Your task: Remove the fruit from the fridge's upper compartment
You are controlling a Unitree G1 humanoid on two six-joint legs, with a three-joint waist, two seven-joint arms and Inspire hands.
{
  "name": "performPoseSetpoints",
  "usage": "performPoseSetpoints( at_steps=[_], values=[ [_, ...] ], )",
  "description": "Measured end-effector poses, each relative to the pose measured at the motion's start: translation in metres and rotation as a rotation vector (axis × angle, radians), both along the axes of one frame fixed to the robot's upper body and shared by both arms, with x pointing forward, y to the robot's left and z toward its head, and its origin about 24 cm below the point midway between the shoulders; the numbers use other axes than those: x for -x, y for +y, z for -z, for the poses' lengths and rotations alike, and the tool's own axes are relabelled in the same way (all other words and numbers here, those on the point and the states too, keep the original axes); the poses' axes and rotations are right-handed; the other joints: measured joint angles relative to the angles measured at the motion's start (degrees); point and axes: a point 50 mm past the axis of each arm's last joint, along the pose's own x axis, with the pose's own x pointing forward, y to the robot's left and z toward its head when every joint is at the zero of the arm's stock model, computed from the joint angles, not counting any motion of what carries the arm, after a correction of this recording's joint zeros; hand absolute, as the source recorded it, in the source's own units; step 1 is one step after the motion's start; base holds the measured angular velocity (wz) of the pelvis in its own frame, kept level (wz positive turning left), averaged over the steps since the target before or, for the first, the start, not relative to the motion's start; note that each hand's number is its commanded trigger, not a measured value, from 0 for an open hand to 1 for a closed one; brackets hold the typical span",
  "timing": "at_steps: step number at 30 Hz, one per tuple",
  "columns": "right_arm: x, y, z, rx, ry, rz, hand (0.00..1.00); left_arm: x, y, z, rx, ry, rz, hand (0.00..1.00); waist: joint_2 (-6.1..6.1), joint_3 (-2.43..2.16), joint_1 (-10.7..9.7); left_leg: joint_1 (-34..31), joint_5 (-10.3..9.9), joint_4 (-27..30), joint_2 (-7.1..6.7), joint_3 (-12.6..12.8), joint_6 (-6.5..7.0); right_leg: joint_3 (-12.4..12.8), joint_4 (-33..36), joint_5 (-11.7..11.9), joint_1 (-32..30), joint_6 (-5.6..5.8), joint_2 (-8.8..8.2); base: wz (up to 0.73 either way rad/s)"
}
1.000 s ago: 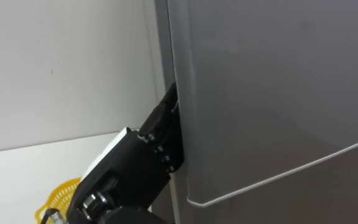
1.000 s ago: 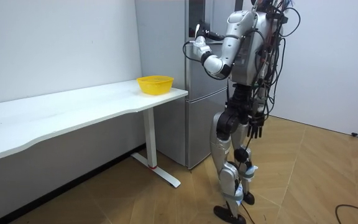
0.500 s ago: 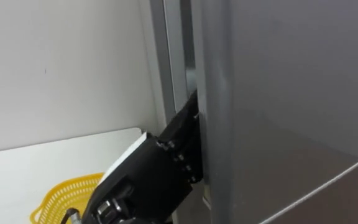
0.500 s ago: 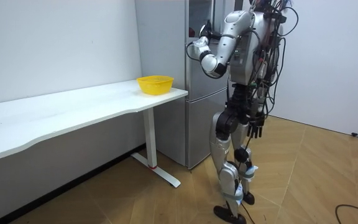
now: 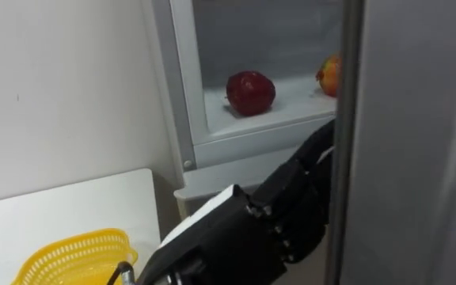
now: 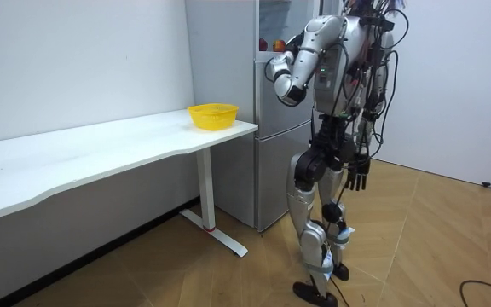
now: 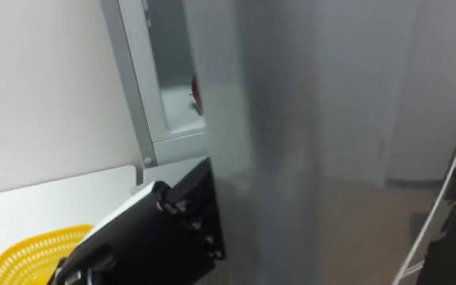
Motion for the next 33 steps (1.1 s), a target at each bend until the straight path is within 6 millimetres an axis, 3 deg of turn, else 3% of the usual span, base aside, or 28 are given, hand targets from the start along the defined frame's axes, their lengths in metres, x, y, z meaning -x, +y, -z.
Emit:
performPoseSetpoints(
  at_steps=[6,18,29,33],
  values=[
    [-0.001,-0.001,0.0,0.001,-0.005,0.001,0.0,0.0,-0.005,0.002,-0.007,0.009,0.037,0.0,-0.01,-0.01,-0.3,0.0,0.0,0.0,0.07,0.1,0.0,0.1,0.1,0.1,0.1,-0.09,0.05,0.0],
    [-0.009,-0.004,-0.002,0.004,-0.047,0.02,0.0,-0.003,-0.01,-0.009,-0.036,-0.052,0.098,0.0,0.08,-0.1,-2.9,0.4,0.0,-0.1,0.01,0.9,0.0,1.5,0.0,0.1,0.0,-0.09,0.18,-0.06],
    [-0.013,-0.009,-0.004,0.002,-0.087,0.065,0.0,-0.003,-0.014,-0.012,-0.046,-0.072,0.118,0.0,0.35,-0.27,-3.6,1.1,0.0,-0.1,0.03,3.0,0.0,4.1,0.8,0.1,-0.8,-0.03,0.59,-0.14],
    [-0.011,-0.008,-0.004,-0.01,-0.099,0.118,0.0,-0.007,-0.017,-0.01,-0.055,-0.06,0.123,0.0,0.57,-0.27,-4.7,1.1,0.0,-0.1,0.0,3.0,0.0,4.4,0.8,0.1,-0.8,-0.02,0.62,0.0]
  ],
)
